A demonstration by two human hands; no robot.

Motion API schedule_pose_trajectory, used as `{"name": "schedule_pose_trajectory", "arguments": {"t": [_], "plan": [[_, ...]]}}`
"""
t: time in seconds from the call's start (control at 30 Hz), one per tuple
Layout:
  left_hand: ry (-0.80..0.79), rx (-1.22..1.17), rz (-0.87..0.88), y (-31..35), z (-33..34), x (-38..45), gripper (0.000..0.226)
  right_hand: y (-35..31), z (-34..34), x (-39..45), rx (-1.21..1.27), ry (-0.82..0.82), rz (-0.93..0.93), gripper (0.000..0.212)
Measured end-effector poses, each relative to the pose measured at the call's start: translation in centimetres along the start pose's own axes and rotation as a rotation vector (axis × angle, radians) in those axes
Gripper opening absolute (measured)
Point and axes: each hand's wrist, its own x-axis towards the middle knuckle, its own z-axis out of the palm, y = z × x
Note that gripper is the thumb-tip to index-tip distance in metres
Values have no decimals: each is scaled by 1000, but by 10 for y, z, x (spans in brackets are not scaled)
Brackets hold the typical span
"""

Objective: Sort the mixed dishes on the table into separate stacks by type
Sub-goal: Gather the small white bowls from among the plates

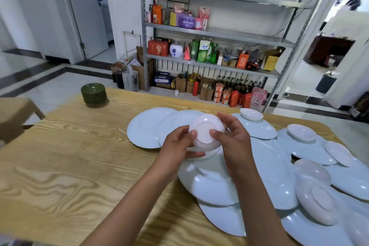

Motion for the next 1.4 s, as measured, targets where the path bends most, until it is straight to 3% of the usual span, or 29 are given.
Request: {"name": "schedule_pose_trajectory", "arguments": {"t": [0.2,0.33,0.57,0.67,0.77,0.93,1.23,1.4], "plan": [[157,-67,118,15,-70,-1,14,15,68,7,-183,-156,-88,43],[279,9,245,29,-115,-7,10,25,118,15,-418,-289,-162,50],[564,713,477,29,-220,18,10,51,190,31,-667,-461,-198,48],[620,829,445,20,-252,31,15,69,211,38,-764,-538,-250,49],[614,745,332,3,-276,52,3,86,225,44,-851,-550,-253,51],[507,1150,326,-17,-294,98,13,107,239,45,-921,-482,-289,58],[272,1379,396,-24,-290,183,25,124,240,55,-868,-358,-240,60],[267,1471,392,-23,-290,212,29,125,234,70,-843,-282,-220,58]]}}
